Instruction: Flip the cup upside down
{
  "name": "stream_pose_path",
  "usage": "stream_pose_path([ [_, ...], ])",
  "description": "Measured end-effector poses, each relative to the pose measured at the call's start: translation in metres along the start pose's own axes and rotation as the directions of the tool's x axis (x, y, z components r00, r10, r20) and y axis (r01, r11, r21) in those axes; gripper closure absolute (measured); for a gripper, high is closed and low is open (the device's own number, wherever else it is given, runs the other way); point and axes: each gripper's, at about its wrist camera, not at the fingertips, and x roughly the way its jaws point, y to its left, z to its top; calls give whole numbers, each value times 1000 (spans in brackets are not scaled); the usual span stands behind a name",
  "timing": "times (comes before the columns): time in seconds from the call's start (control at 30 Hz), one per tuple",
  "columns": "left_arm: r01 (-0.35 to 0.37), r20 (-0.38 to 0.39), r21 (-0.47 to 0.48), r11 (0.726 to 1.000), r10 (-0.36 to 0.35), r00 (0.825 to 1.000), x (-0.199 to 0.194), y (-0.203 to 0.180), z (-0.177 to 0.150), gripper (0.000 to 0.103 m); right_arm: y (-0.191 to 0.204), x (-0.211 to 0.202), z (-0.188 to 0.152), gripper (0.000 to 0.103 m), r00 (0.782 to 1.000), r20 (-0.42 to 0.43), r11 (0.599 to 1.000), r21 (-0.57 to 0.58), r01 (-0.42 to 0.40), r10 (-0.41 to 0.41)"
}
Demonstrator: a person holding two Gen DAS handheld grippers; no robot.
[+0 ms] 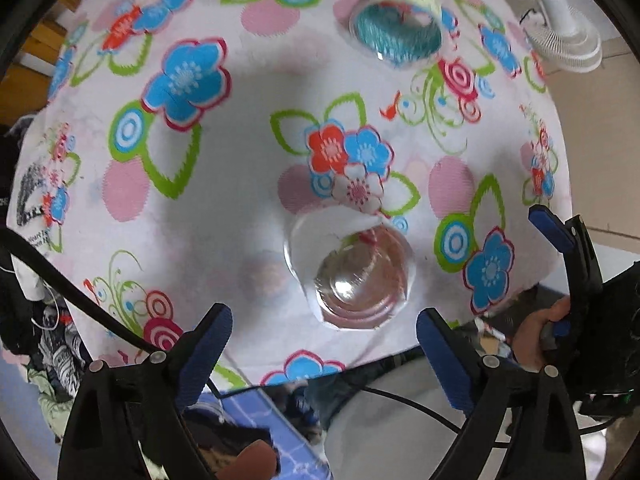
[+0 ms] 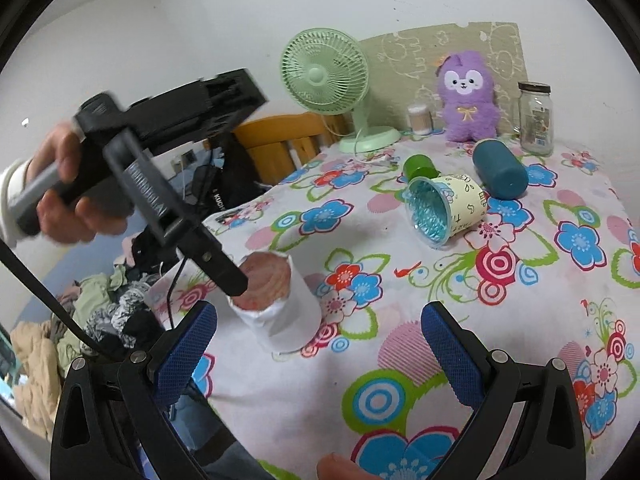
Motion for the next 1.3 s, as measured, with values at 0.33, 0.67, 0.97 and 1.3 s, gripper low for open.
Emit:
stream_pose_path([
  [0.33, 31, 186, -37, 999, -24, 982, -13, 20, 4, 8, 10, 9, 20, 0, 1000, 19, 1000, 3, 19, -19],
  [0.67, 40, 437, -69, 997, -5, 900, -17, 24, -10, 8, 23, 6, 41, 0, 999, 44, 1000, -12, 27, -26],
  [0.97, -5, 566, -148, 989, 89, 819, -20, 36, -33, 8, 35, 0, 51, 0, 995, 86, 999, -34, 43, -40],
  [1.3, 6, 742, -259, 966, 194, 642, -33, 38, -65, 8, 57, -11, 58, 0, 989, 129, 993, -86, 81, -69],
])
